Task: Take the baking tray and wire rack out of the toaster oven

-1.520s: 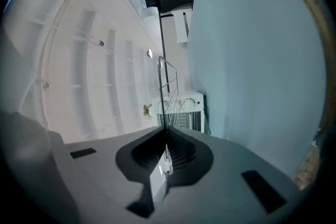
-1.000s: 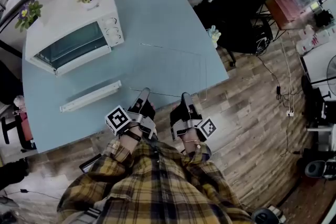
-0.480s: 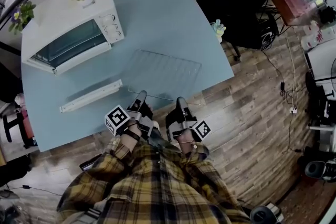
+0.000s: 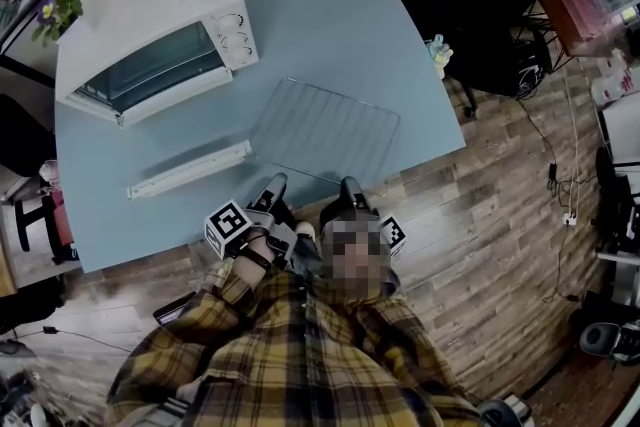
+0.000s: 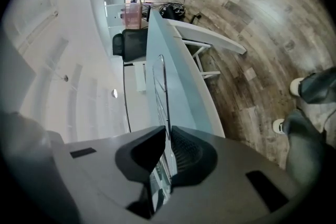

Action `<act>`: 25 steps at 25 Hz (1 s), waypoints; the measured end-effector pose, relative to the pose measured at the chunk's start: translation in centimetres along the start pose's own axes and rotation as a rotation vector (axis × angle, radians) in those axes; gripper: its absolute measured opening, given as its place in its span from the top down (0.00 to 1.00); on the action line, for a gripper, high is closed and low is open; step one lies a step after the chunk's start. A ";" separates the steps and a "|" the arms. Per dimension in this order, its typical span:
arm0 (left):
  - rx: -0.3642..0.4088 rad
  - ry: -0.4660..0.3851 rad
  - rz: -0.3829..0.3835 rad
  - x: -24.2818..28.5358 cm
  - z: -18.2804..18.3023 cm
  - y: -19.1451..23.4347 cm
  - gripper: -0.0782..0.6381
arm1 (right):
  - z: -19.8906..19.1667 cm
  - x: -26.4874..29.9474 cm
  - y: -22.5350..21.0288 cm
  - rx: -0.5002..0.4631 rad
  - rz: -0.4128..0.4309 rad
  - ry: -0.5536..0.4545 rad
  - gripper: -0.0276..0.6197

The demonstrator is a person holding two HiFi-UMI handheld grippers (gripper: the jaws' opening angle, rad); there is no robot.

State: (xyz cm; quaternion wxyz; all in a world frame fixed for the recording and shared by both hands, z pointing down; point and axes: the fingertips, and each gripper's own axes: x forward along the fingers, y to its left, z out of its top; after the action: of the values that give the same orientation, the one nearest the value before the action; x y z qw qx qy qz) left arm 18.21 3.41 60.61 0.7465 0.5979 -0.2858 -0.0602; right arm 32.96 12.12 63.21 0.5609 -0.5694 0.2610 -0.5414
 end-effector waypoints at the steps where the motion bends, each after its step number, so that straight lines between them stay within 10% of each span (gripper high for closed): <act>1: 0.000 0.003 -0.003 -0.2 -0.1 0.1 0.71 | -0.1 -0.1 -0.3 0.003 -0.010 0.014 0.93; 12: -0.015 0.011 -0.010 -1.0 -0.6 1.3 0.72 | -0.8 -1.5 -1.9 -0.087 -0.087 0.100 0.62; 25: 0.002 -0.034 -0.073 -2.6 0.3 -0.4 0.72 | -2.4 -4.5 -1.4 -0.167 -0.066 0.175 0.60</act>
State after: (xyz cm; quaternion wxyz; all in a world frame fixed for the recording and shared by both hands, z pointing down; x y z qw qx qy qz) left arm 16.01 4.16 59.32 0.7382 0.6075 -0.2766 -0.0972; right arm 29.13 15.65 62.53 0.4685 -0.5730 0.3341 -0.5836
